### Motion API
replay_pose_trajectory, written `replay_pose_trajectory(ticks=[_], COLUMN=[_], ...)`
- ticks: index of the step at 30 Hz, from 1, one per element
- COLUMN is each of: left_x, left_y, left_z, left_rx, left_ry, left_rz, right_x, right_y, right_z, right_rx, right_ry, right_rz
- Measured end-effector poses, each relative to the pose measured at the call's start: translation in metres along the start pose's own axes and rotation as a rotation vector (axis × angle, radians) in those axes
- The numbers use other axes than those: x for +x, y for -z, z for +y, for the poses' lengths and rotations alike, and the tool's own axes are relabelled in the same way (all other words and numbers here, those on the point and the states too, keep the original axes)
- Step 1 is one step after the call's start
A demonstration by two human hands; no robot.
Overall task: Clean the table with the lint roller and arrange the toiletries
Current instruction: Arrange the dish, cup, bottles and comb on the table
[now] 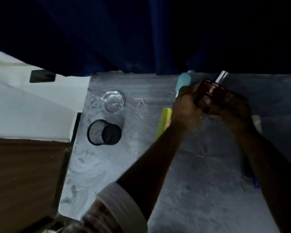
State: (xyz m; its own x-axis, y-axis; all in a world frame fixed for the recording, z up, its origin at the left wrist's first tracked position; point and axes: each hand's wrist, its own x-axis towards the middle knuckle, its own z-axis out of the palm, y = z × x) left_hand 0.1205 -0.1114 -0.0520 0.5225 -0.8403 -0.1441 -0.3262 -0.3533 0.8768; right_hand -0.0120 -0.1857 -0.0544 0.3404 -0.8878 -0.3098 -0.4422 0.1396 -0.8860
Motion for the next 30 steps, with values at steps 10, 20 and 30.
replay_pose_trajectory(ticks=[10, 20, 30], left_x=[-0.058, -0.039, -0.036], left_y=[0.071, 0.105, 0.109], left_z=[-0.045, -0.101, -0.101], left_rx=[-0.423, -0.433, -0.388], left_ry=[0.04, 0.133, 0.142], left_rz=[0.648, 0.696, 0.7], right_x=[-0.027, -0.005, -0.003], right_y=[-0.118, -0.193, -0.205], right_z=[-0.068, -0.069, -0.065], right_rx=[-0.346, -0.574, -0.615], right_ry=[0.421, 0.521, 0.521], right_rz=[-0.199, -0.24, -0.218])
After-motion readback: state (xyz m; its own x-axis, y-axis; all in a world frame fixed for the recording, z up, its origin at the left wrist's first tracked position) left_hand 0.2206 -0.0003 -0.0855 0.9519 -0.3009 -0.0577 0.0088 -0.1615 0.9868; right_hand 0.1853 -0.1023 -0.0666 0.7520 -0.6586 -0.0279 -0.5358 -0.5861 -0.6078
